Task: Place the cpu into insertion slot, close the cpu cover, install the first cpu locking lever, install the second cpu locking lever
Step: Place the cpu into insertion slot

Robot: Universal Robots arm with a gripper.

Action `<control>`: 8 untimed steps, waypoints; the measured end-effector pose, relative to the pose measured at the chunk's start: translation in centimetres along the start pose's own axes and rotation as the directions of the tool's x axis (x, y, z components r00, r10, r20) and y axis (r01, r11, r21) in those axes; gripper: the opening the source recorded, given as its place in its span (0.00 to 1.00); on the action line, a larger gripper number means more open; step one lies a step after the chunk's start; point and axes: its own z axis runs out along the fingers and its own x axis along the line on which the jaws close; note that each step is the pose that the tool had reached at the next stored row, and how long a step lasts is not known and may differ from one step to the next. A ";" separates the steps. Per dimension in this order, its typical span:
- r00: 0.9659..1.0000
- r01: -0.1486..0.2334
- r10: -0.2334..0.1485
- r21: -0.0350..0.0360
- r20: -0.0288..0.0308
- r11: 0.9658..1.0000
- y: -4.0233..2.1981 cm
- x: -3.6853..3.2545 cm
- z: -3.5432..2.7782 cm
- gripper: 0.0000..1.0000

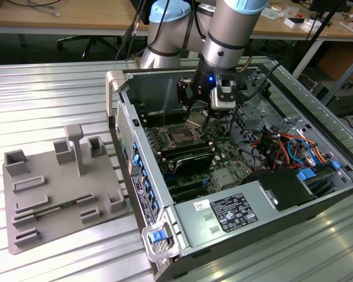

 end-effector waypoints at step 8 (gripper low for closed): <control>1.000 -0.014 0.014 0.000 0.001 1.000 0.00 0.00 0.04 0.55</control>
